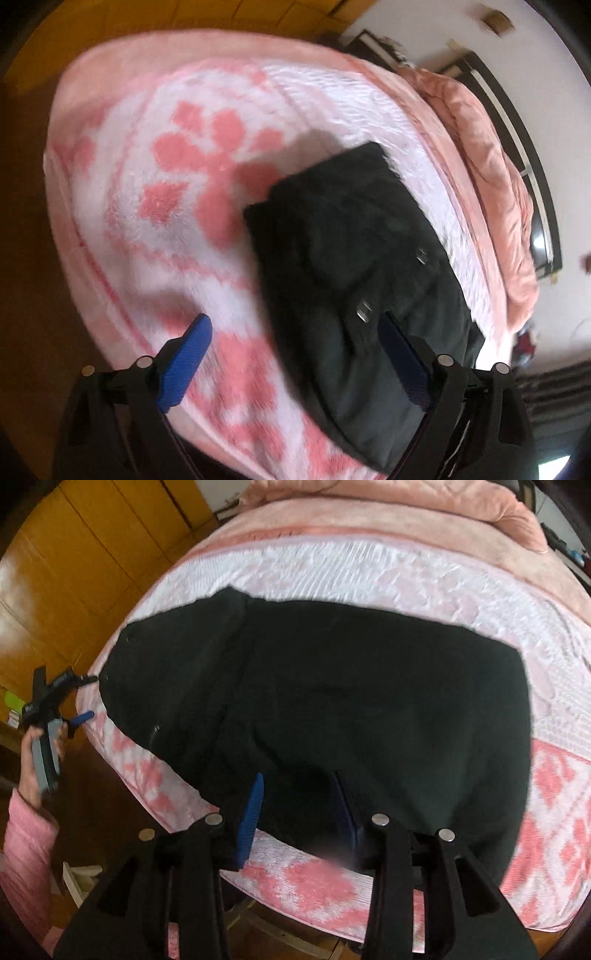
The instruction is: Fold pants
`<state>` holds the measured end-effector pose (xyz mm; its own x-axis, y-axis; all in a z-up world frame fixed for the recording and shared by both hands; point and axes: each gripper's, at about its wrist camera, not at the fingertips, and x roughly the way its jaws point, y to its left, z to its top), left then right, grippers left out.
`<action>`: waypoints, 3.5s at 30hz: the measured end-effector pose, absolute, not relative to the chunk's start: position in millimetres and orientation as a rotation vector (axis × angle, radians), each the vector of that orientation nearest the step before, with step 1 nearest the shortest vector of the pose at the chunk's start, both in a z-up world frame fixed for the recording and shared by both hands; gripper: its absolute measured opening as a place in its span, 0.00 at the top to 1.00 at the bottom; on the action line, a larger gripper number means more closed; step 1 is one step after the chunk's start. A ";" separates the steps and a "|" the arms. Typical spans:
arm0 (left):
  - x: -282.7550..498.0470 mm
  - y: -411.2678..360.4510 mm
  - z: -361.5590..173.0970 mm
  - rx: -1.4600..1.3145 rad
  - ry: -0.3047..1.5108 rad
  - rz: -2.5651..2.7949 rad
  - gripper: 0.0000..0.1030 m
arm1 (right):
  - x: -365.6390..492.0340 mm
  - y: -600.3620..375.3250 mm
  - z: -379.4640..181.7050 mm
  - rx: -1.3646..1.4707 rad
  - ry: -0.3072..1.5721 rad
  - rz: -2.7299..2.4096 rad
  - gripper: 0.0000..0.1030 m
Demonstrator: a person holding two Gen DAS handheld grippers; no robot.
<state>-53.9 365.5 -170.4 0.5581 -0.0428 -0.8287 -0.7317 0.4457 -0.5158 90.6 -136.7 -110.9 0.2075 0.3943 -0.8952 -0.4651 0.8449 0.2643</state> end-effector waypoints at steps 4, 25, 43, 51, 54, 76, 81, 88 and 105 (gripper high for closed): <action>-52.1 383.9 -188.9 -1.135 0.861 0.480 0.14 | 84.4 -145.2 -123.1 -0.066 1.241 0.590 0.64; -38.8 389.0 -144.3 -1.095 0.758 0.360 0.14 | 90.6 -151.7 -136.5 -0.030 1.280 0.577 0.64; -19.7 415.9 -198.0 -1.153 0.761 0.337 0.14 | 93.9 -153.4 -140.3 -0.015 1.294 0.584 0.62; 1.2 415.4 -200.3 -1.130 0.832 0.448 0.36 | 94.8 -152.0 -142.7 -0.007 1.299 0.593 0.59; -3.7 414.8 -196.5 -1.140 0.811 0.459 0.52 | 94.6 -152.4 -143.2 -0.004 1.300 0.597 0.59; -4.6 295.8 -44.0 -0.718 0.453 0.192 0.73 | 90.7 -162.5 -146.9 0.040 1.290 0.634 0.53; 7.9 233.1 -16.4 -0.598 0.471 0.017 0.73 | 90.5 -167.2 -145.9 0.045 1.285 0.640 0.53; 32.9 132.9 -17.5 -0.435 0.579 -0.216 0.73 | 89.3 -173.4 -145.2 0.065 1.282 0.645 0.53; 55.4 27.9 -93.3 -0.326 0.913 -0.465 0.33 | 97.7 -198.4 -137.7 0.124 1.275 0.639 0.50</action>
